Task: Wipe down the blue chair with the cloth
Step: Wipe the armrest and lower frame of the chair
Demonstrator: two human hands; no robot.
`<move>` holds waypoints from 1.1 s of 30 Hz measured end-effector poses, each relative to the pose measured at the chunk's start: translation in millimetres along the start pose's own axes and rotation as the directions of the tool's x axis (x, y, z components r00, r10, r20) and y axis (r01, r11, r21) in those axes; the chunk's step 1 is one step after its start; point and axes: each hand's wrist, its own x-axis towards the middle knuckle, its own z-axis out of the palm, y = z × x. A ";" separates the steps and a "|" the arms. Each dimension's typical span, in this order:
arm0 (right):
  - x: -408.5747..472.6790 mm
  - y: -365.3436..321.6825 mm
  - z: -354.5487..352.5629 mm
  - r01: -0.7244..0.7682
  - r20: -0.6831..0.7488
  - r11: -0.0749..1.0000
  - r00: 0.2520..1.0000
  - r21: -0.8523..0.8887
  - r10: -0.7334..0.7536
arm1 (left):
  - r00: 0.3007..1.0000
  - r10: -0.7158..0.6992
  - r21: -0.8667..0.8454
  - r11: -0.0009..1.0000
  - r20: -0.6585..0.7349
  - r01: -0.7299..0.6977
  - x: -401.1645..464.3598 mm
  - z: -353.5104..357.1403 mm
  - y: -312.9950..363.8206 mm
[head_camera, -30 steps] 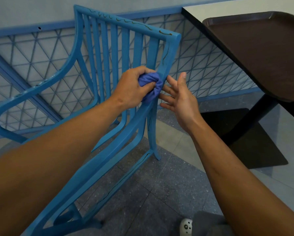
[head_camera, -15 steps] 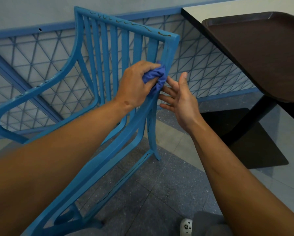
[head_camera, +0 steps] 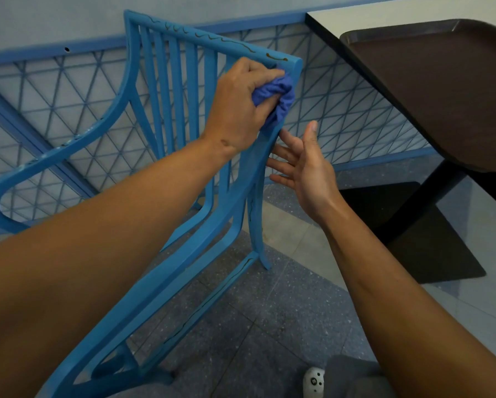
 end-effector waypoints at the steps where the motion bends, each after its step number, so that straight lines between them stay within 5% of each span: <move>1: 0.0 0.1 0.2 0.001 0.001 1.000 1.000 -0.001 -0.001 | 1.000 -0.003 0.001 1.000 0.014 0.003 -6.6 0.6 -1.3; 8: 1.0 0.0 1.4 0.004 -0.008 1.000 1.000 -0.001 -0.004 | 0.993 -0.039 0.029 0.999 0.112 0.036 -26.1 -1.2 -12.9; 16: 2.0 2.1 -2.4 0.006 0.012 1.000 1.000 0.005 -0.007 | 0.997 -0.048 -0.049 0.998 -0.054 0.045 0.1 6.5 8.0; 23: 1.6 1.9 -2.0 0.001 0.014 1.000 1.000 -0.008 -0.001 | 0.996 -0.031 0.025 0.999 0.080 0.029 -22.4 0.6 -10.7; 33: 2.6 3.0 -2.7 -0.025 0.007 0.999 1.000 0.030 0.025 | 0.988 -0.144 -0.054 0.988 0.063 0.147 -27.3 6.6 -5.3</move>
